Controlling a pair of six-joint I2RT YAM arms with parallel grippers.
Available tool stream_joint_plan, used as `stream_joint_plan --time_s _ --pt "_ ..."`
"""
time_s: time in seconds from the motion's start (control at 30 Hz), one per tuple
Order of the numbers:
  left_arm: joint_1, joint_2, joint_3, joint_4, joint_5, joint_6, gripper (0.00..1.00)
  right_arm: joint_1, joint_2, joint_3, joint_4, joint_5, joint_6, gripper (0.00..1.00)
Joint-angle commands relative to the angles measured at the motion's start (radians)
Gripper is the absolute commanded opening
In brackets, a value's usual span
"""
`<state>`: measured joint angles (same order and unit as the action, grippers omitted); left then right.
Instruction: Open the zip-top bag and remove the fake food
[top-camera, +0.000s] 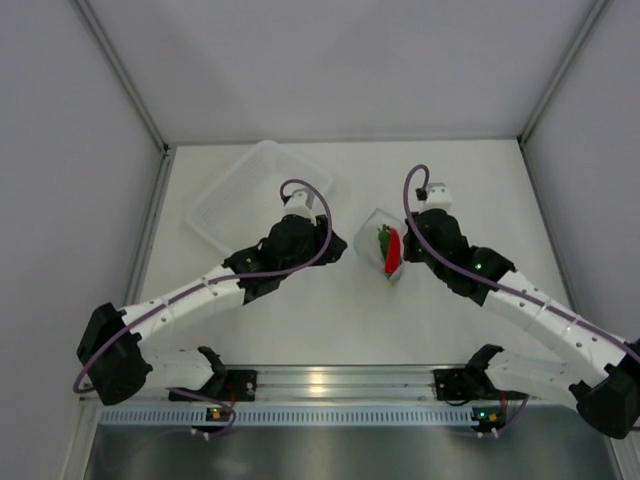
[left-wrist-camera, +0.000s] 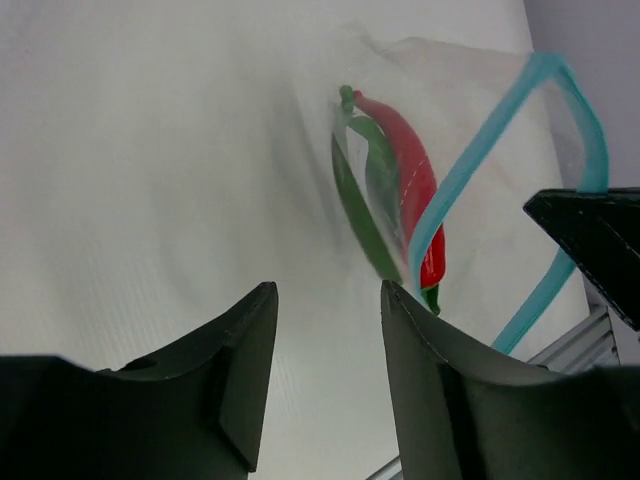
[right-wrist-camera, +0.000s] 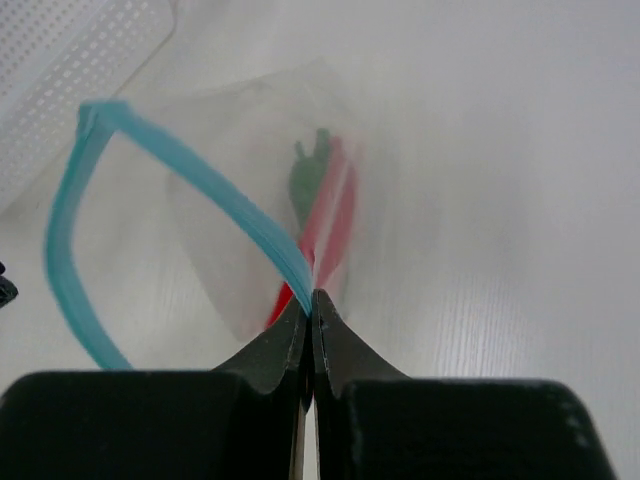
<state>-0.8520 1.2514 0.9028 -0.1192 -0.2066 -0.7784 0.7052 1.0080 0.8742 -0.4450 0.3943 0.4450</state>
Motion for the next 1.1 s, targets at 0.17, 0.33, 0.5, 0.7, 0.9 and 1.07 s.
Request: stream_joint_plan --time_s 0.17,0.33,0.5,0.7,0.9,1.07 --pt "-0.041 -0.089 0.097 -0.039 0.088 0.082 0.57 0.198 0.205 0.25 -0.268 0.296 -0.029 0.0" --pt "-0.065 -0.139 0.059 0.028 0.113 -0.019 0.48 0.244 0.282 0.289 -0.264 0.311 -0.006 0.0" --pt "-0.12 -0.112 -0.044 0.183 0.072 -0.223 0.39 0.273 0.29 0.293 -0.225 0.281 0.03 0.0" --pt "-0.186 -0.014 -0.047 0.239 -0.008 -0.366 0.26 0.321 0.279 0.266 -0.167 0.319 0.113 0.0" --pt "-0.243 0.037 -0.053 0.245 -0.148 -0.41 0.27 0.332 0.183 0.14 0.02 0.253 0.181 0.0" --pt "-0.243 0.108 -0.05 0.228 -0.192 -0.409 0.29 0.338 0.175 0.114 0.017 0.241 0.192 0.0"
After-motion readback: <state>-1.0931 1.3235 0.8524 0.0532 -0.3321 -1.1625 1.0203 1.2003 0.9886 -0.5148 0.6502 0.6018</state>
